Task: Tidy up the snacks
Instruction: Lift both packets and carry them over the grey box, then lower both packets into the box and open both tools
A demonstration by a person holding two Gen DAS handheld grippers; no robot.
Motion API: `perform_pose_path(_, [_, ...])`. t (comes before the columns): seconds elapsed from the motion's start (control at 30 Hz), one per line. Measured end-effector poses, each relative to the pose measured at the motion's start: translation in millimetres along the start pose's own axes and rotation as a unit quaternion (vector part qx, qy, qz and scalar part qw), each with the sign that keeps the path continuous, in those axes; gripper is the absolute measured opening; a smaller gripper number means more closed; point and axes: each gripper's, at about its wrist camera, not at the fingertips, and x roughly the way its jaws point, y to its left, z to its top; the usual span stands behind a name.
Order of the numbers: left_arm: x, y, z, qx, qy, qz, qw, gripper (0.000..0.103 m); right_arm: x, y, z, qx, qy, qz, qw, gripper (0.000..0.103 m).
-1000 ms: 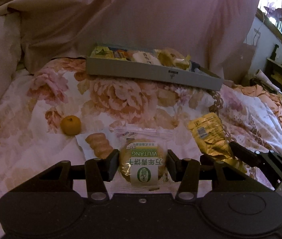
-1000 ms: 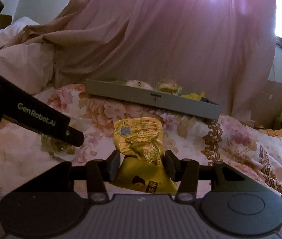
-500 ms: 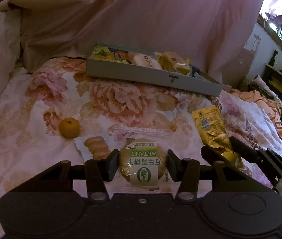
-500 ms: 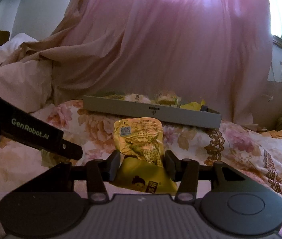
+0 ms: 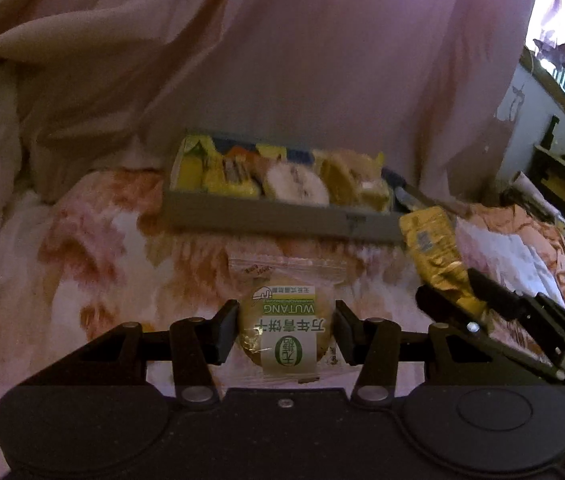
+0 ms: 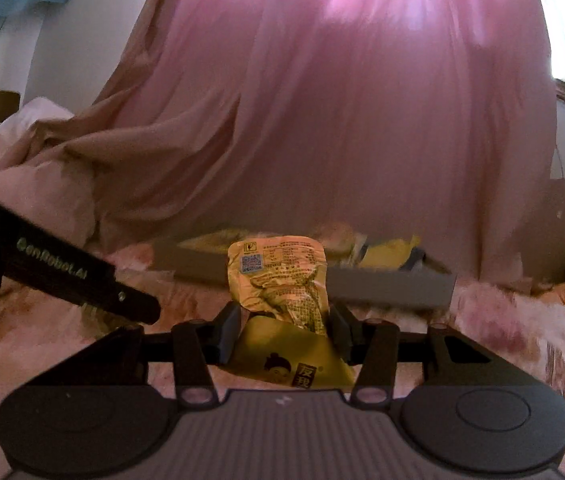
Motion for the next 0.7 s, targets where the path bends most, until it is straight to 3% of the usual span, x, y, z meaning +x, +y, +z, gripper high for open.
perform_pose_path(0.2, [29, -4, 40, 0.008, -0.021, 0.003, 0.9997, 0.052, 40, -30, 29, 0.003, -0.014, -0.01, 1.0, 0.054])
perform_pose_path(0.4, [73, -9, 84, 0.004, -0.038, 0.001, 0.9993, 0.052, 87, -63, 52, 0.048, -0.005, -0.022, 0.999, 0.054])
perform_pose_path(0.53, [109, -7, 109, -0.016, -0.022, -0.023, 0.9993, 0.052, 118, -84, 62, 0.061, 0.01, -0.029, 0.998, 0.054])
perform_pose_path(0.7, [143, -7, 122, -0.025, -0.014, -0.011, 0.9995, 0.052, 149, -104, 59, 0.069, 0.044, -0.036, 0.996, 0.054])
